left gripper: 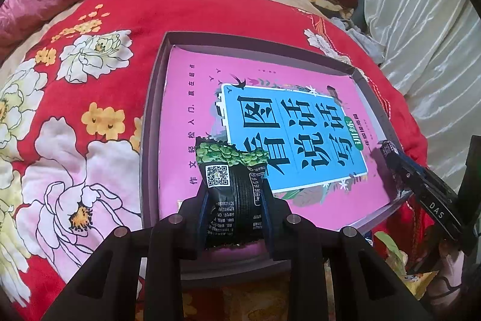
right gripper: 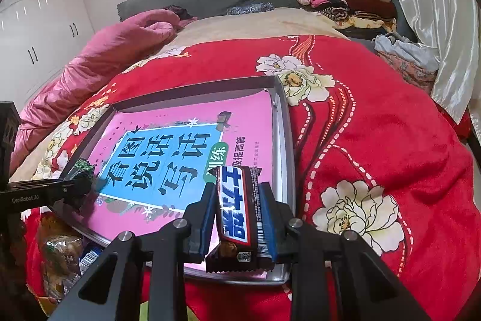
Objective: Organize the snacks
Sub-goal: 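Carry the black-green bag into the tray with the left tool while the right tool places the chocolate bar there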
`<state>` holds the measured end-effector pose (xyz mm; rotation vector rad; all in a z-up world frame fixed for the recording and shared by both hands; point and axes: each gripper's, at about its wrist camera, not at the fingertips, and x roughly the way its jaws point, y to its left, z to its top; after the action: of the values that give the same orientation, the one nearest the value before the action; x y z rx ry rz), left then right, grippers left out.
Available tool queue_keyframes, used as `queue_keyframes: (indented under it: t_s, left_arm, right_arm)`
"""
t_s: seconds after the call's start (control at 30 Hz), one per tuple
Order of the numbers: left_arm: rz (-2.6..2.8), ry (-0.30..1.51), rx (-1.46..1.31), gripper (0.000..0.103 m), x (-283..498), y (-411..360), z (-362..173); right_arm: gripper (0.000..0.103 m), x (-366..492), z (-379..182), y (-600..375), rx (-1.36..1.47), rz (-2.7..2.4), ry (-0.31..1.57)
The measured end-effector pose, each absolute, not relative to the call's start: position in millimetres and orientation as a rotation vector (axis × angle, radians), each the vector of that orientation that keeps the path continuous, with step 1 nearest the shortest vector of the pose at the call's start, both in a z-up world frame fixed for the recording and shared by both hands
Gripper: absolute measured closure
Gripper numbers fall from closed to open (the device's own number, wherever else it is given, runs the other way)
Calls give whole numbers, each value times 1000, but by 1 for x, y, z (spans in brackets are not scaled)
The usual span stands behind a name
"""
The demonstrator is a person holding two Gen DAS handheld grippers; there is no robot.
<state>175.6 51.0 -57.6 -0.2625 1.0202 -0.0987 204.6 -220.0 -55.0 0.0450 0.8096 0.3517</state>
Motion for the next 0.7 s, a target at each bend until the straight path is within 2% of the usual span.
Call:
queue_keyframes:
  t_s: [0.37,0.5,0.7]
  left_arm:
    - [-100,1022,-247,71,175,49,-57]
    - [-100,1020,-251,63,174,48,-56]
    - [-109,1003,-257,55,171,49,-48]
  right_arm:
    - [73,204,-56,-219,42,363,821]
    - [73,203,-55,-219,48,365,820]
    - [67,201,-51,-219,48,375,809]
